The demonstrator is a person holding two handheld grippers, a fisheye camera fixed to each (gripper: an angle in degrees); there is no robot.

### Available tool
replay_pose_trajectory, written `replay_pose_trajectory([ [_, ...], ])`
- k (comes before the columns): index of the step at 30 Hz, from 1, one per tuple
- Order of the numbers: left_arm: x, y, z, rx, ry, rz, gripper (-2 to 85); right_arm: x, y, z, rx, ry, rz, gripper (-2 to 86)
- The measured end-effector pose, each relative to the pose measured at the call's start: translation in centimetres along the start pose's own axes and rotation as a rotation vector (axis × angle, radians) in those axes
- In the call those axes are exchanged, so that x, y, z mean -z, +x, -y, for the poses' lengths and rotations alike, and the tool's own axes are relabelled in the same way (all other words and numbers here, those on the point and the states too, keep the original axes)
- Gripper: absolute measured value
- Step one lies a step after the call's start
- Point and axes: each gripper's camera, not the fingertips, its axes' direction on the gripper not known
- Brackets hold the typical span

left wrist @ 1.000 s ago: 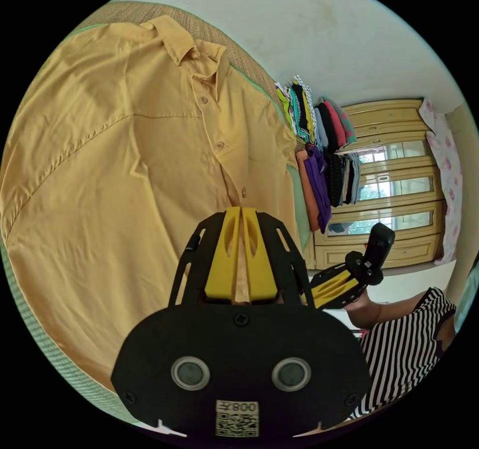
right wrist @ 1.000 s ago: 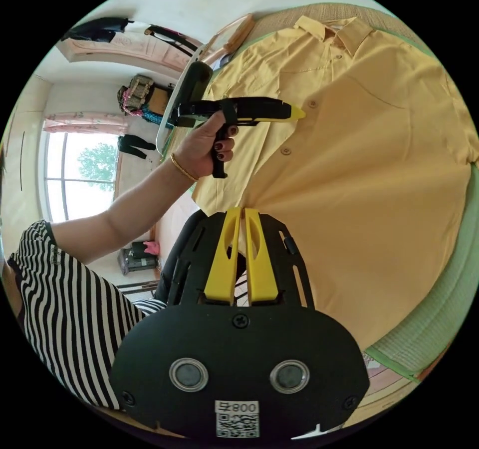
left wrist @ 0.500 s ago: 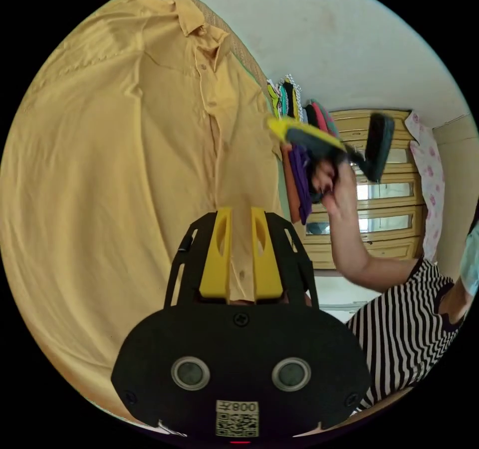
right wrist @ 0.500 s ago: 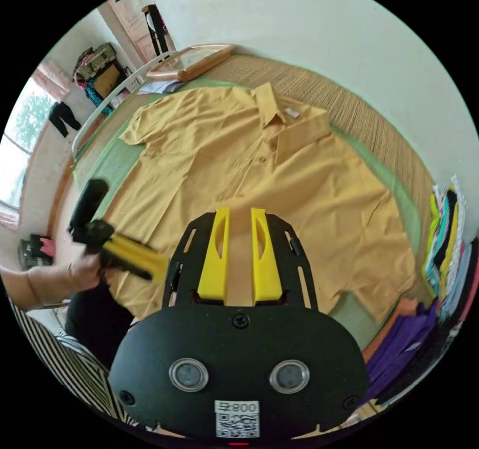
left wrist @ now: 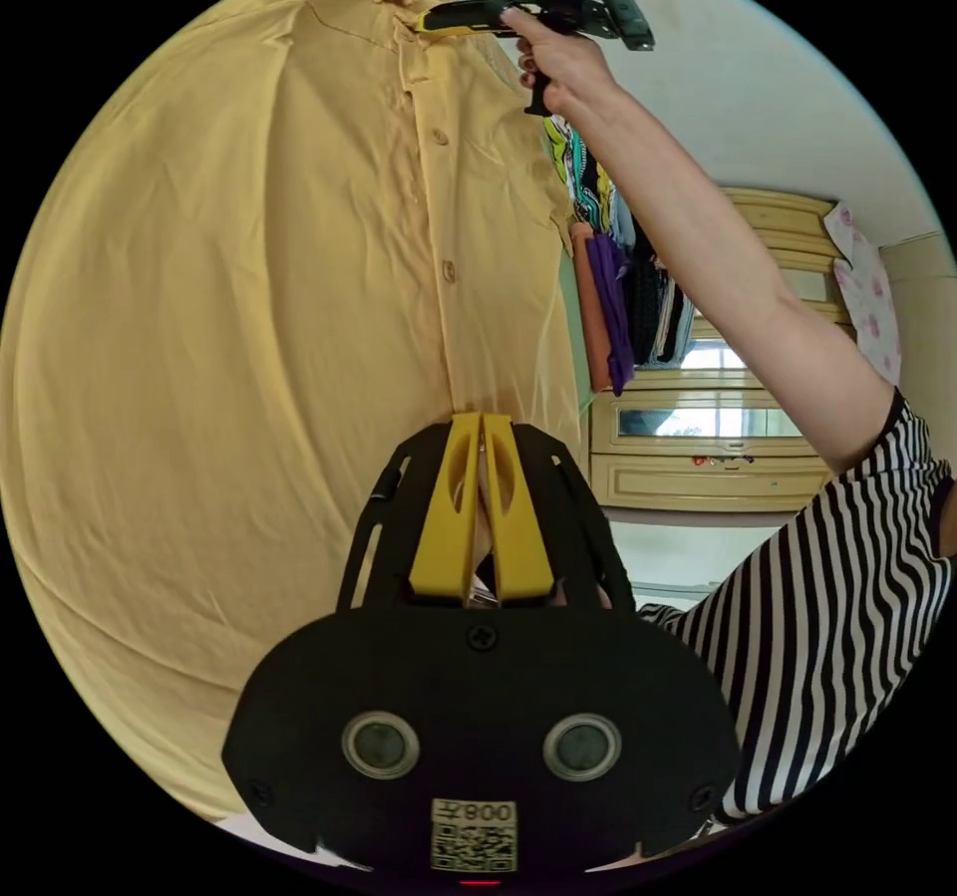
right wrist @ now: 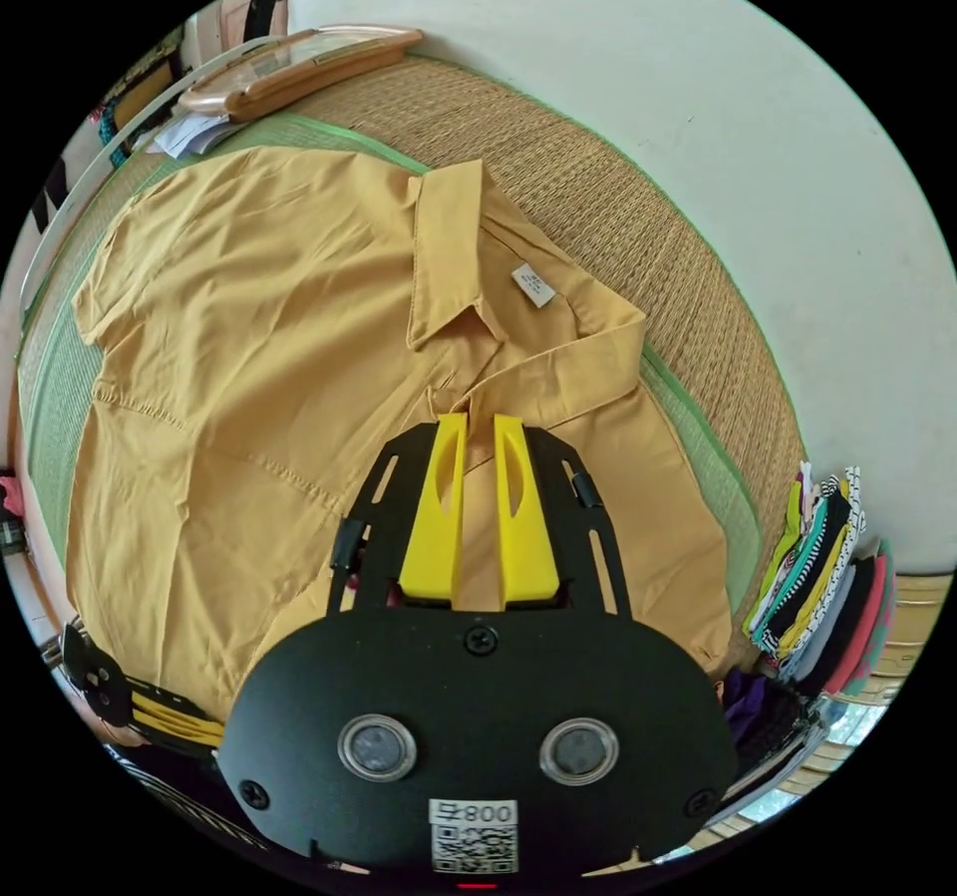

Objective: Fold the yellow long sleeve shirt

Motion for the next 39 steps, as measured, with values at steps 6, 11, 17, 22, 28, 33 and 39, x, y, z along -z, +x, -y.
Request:
replay_pose_trajectory([
  [6, 0.6, -1.4, 0.0, -0.012, 0.067, -0.086, 0.3, 1.2, -0.7, 2.3, -0.03, 0.048, 0.03, 0.8],
  [11, 2.4, -2.6, 0.2, -0.022, 0.144, -0.071, 0.4, 0.7, -1.5, 4.9, -0.046, 0.038, 0.048, 0.5],
  [17, 2.9, -5.0, 1.3, -0.011, 0.171, -0.081, 1.5, -0.5, -1.3, 7.2, -0.098, 0.022, 0.069, 0.5],
  [22, 0.8, -6.3, 1.6, 0.027, 0.103, -0.107, 5.4, -0.9, -1.4, 8.3, -0.116, 0.017, 0.061, 0.5],
  [28, -1.6, -6.5, 2.2, 0.032, -0.045, -0.063, 6.1, -1.4, -1.8, 7.9, -0.124, 0.034, 0.058, 0.5],
  [33, -2.4, -7.9, 3.0, 0.069, -0.113, -0.111, 3.8, -1.6, -1.5, 7.2, -0.135, 0.051, 0.078, 0.5],
  [39, -3.1, -9.7, 4.3, 0.096, -0.128, -0.195, 0.9, -1.7, -0.9, 6.2, -0.142, 0.063, 0.094, 0.5],
])
